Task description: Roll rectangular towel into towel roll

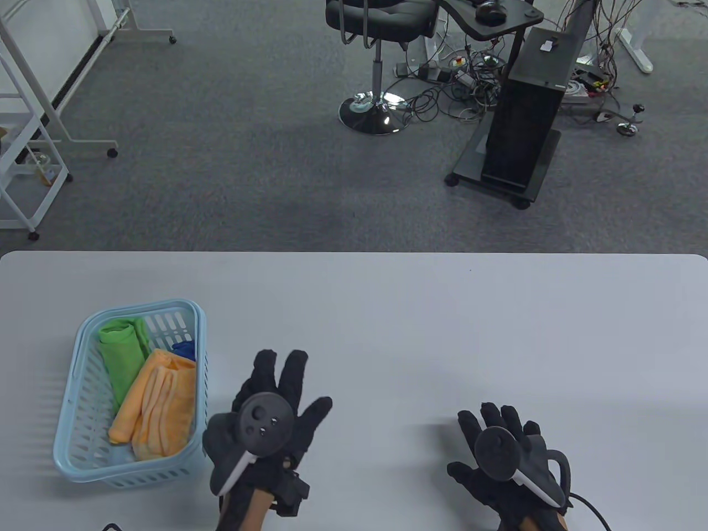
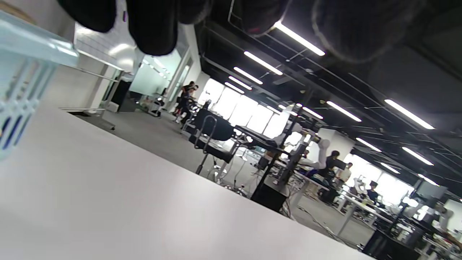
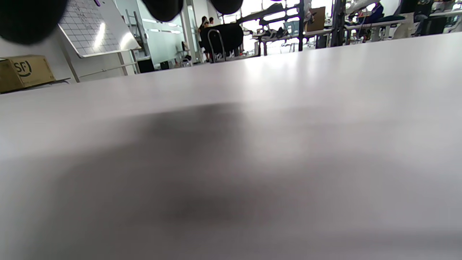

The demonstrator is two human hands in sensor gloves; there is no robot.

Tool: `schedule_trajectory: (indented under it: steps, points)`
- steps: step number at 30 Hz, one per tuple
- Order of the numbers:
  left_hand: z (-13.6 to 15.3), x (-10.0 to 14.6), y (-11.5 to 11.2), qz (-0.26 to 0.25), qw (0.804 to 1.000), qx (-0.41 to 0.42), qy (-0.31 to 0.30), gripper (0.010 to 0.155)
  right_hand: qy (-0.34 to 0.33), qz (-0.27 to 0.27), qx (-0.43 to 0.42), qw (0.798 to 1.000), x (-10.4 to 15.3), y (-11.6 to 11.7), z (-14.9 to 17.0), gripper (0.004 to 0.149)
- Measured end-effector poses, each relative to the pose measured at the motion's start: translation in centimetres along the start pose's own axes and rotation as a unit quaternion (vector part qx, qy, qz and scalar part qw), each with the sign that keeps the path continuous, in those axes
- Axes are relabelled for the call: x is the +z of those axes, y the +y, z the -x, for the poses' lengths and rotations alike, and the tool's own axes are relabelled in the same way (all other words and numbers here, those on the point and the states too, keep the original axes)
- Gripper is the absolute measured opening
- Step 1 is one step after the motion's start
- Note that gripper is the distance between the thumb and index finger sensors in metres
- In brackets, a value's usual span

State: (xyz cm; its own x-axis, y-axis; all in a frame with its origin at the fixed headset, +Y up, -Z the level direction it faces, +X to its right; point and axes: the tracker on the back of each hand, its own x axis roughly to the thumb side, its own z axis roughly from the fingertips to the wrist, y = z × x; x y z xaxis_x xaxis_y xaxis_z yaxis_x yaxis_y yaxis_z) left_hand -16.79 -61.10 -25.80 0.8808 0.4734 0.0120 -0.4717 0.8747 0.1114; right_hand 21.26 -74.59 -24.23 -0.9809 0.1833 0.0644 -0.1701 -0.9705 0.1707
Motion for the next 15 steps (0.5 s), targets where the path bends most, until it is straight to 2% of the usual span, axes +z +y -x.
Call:
schedule_trajectory:
  steps: [3, 7, 11, 13, 15]
  points:
    - [1.7, -2.7, 3.5, -0.018, 0.999, -0.019, 0.038, 0.079, 0.003, -0.001, 0.002, 1.0, 0.0, 0.0, 0.1, 0.091]
    - [5.7, -6.0, 7.2, -0.015, 0.989, -0.07, 0.13, 0.07, 0.004, -0.002, 0.003, 1.0, 0.0, -0.1, 0.2, 0.092]
    - [9.9, -7.8, 8.2, 0.016, 0.976, -0.081, 0.201, 0.065, 0.005, -0.012, 0.007, 1.0, -0.1, 0.1, 0.2, 0.092]
    - [12.1, -8.4, 7.6, 0.064, 0.967, -0.072, 0.234, 0.07, 0.007, -0.018, 0.006, 1.0, -0.1, 0.2, 0.2, 0.092]
    - [13.9, -8.8, 6.7, 0.092, 0.956, -0.086, 0.264, 0.068, 0.008, -0.029, 0.005, 1.0, -0.2, 0.4, 0.3, 0.092]
